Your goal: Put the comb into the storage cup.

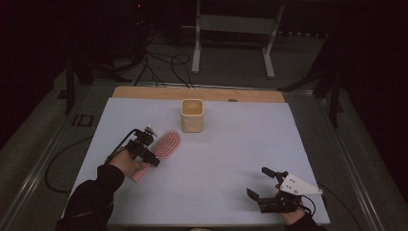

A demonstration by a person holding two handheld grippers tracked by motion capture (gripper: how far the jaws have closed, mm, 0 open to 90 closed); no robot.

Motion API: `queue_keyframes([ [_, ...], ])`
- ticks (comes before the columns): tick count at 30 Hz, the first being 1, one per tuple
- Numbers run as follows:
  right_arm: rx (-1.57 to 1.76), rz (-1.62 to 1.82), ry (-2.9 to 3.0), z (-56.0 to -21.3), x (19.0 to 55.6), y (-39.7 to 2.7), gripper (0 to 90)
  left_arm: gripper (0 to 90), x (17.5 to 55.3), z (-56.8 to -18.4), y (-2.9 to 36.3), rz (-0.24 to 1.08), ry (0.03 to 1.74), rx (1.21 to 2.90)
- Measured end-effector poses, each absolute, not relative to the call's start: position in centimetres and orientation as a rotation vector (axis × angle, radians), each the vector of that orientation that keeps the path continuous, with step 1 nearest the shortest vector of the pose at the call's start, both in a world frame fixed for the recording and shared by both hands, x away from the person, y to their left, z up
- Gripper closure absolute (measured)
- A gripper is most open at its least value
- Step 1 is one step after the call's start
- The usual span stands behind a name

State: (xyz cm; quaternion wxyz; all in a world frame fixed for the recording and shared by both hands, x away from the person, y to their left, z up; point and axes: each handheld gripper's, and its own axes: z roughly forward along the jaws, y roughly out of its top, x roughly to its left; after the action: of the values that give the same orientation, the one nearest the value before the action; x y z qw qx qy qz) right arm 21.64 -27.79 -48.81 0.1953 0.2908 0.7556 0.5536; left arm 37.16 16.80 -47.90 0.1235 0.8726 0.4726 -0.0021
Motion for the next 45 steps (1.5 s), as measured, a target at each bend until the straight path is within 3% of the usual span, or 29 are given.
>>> queue_keyframes([
  [13, 0.822, 1.555, 2.113, -48.8, 21.6, -27.8, 8.6, 58.2, 37.5, -48.6, 16.5, 0.011, 1.412, 2.553],
  [24, 0.823, 1.555, 2.112, -48.7, 21.6, -27.8, 8.6, 66.6, 37.7, -48.7, 16.4, -0.006, 1.406, 2.551],
  [45, 0.818, 1.551, 2.118, -48.8, 21.6, -27.8, 8.6, 71.0, 37.2, -48.9, 16.8, 0.020, 1.373, 2.523],
])
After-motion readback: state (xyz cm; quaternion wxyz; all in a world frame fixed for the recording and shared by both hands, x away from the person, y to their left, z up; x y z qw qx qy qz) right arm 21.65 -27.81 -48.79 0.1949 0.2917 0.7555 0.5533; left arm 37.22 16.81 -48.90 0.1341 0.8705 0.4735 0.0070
